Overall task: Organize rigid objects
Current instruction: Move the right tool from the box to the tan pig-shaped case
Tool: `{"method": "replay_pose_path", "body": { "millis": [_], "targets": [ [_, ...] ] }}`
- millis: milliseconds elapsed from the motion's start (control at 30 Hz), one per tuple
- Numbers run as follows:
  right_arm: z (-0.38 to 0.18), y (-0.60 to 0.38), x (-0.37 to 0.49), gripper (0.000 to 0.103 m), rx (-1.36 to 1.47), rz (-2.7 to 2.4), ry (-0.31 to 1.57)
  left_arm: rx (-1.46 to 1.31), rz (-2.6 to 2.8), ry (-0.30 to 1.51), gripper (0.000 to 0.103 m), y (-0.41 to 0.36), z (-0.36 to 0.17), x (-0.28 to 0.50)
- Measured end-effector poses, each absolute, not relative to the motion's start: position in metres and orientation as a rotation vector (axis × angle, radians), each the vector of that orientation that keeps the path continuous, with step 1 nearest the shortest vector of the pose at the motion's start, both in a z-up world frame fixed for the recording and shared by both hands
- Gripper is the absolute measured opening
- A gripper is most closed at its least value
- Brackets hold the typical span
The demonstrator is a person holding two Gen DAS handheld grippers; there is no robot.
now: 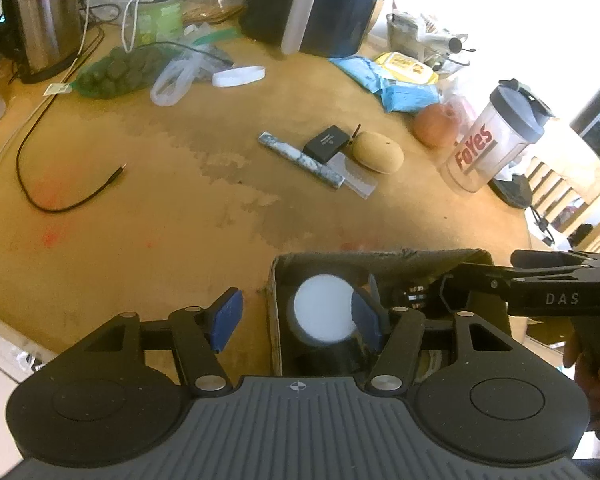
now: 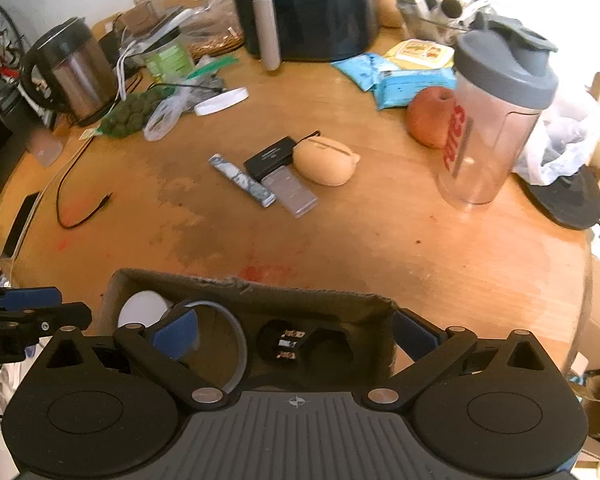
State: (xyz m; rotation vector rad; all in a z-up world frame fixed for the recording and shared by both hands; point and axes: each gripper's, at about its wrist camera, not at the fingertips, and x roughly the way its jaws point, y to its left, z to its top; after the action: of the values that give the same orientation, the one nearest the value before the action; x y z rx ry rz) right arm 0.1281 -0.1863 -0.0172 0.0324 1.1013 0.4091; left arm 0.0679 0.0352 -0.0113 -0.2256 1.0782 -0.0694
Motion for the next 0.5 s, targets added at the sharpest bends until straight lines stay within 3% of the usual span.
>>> {"method": "replay_pose_path", "body": {
  "millis": [500],
  "targets": [
    [-0.012, -0.206, 0.14, 0.103, 0.008, 0.384, 1.064, -0.205, -0.101, 1.077, 0.067, 0.033, -0.01, 0.087]
  ]
}}
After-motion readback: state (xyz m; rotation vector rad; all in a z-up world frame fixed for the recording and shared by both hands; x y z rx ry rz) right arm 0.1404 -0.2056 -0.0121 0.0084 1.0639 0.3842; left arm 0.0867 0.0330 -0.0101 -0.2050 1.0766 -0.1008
